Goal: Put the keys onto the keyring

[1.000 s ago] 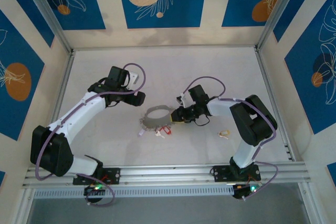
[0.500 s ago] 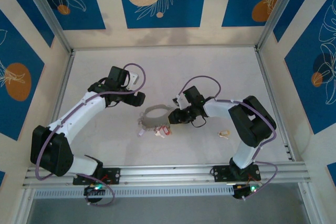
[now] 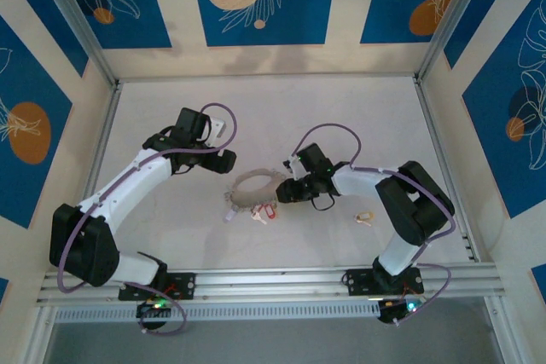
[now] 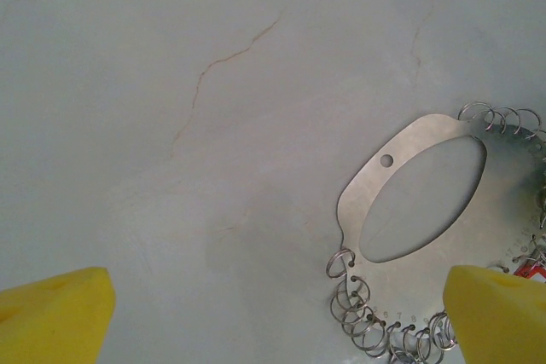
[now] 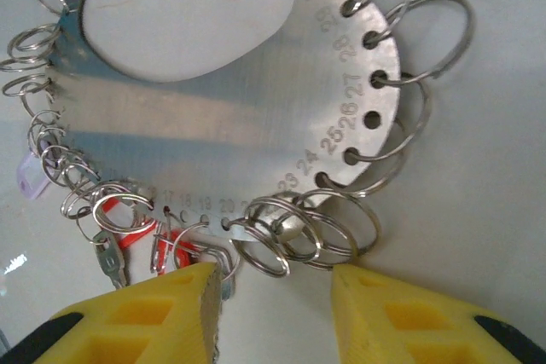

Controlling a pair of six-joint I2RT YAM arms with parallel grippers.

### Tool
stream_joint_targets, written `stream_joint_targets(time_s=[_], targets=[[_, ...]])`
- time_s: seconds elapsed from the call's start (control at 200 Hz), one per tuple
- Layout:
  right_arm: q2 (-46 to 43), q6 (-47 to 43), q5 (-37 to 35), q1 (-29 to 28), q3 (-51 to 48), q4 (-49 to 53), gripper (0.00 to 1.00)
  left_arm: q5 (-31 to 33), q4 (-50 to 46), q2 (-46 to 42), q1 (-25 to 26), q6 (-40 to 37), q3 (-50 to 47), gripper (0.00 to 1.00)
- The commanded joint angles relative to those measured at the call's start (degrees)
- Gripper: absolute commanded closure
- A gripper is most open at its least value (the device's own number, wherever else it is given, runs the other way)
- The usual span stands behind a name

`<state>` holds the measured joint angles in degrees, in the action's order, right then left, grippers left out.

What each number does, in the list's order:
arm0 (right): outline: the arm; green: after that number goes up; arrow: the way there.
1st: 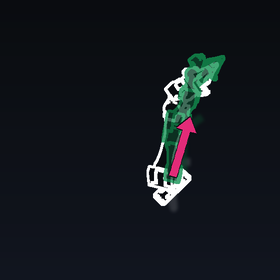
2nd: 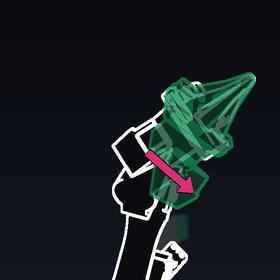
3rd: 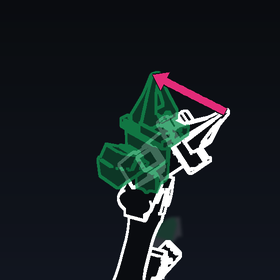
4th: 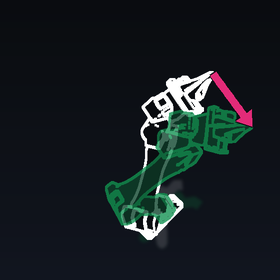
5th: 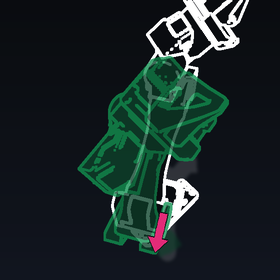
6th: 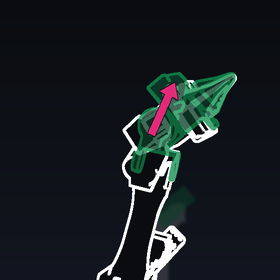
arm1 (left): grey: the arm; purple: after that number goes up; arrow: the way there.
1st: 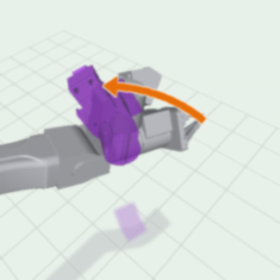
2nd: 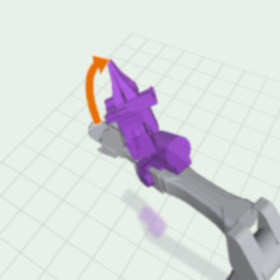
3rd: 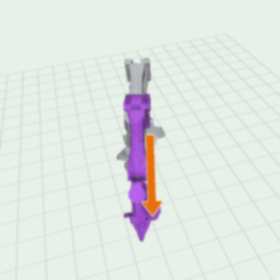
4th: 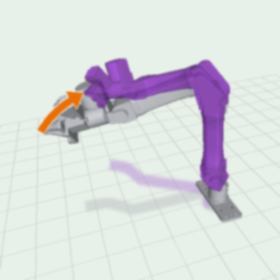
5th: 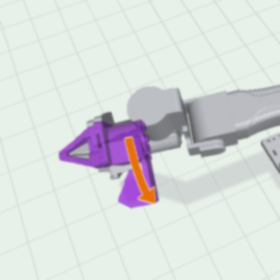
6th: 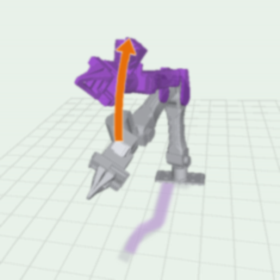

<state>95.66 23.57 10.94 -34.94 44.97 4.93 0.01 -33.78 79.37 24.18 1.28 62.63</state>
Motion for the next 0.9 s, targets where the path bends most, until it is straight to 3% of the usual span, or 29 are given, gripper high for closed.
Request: stream_joint_targets(time_s=[0.0, 0.355, 0.895], targets=[[1.2, 1.3, 4.1, -0.6, -0.7, -2.9, 0.60, -1.5, -0.6, 0.2, 0.3, -0.8, 1.4, 0.01], [0.9, 2.8, 10.7, 0.2, -3.0, -8.6, 0.65, -1.5, -1.1, 0.0, 0.3, -0.7, 1.6, 0.01], [1.1, -0.5, 4.5, -0.7, -2.8, -6.0, 0.74, -1.5, -1.2, 0.3, 0.5, -0.6, 1.8, 0.01]])
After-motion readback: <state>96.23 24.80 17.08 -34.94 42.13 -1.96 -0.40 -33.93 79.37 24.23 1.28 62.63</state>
